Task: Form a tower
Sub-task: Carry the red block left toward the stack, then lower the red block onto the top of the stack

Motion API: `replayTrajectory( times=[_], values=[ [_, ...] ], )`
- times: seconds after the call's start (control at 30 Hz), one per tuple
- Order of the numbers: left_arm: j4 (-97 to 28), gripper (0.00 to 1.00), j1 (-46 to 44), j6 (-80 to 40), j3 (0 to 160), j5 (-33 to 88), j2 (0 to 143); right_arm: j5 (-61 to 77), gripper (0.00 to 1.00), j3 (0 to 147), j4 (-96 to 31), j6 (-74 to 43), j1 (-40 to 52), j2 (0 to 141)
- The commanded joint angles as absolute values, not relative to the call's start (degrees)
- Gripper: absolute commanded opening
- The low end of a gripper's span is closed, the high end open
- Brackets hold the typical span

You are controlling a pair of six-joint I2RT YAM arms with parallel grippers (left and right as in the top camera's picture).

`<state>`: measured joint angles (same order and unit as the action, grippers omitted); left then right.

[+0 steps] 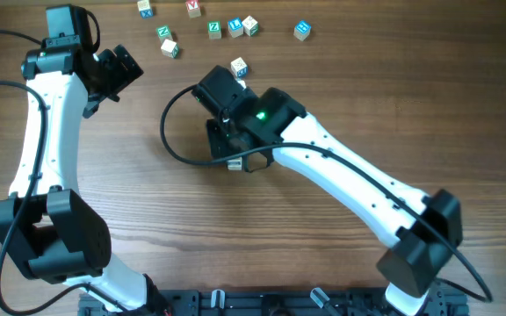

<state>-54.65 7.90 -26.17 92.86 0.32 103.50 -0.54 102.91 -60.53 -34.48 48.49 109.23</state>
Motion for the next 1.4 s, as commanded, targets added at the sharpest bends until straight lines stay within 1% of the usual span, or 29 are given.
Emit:
replayTrajectory(
  times=[0.0, 0.33, 0.97, 1.23, 1.37],
  values=[
    [-54.7, 1.0, 8.0, -25.7, 93.7, 0.0, 102.4, -2.7, 0.16, 103.6, -60.4, -34.7, 48.3, 112.2],
    [-54.7, 1.0, 8.0, -25.7, 93.7, 0.0, 102.4, -6.3, 0.16, 103.6, -60.6, -34.7, 48.2, 112.7],
    [-54.7, 1.0, 8.0, -25.7, 93.7, 0.0, 102.4, -6.1, 0.17, 103.4, -61.6, -34.4, 48.3, 112.9],
    [-54.7, 1.0, 8.0, -25.7, 93.7, 0.0, 102.4, -6.1, 0.26, 103.4, -61.7, -32.9, 48.3, 113.0],
    [-54.7, 1.0, 8.0, -25.7, 93.7, 0.0, 102.4, -6.1, 0.28, 103.4, -61.6, -32.9, 48.3, 113.0]
  ],
)
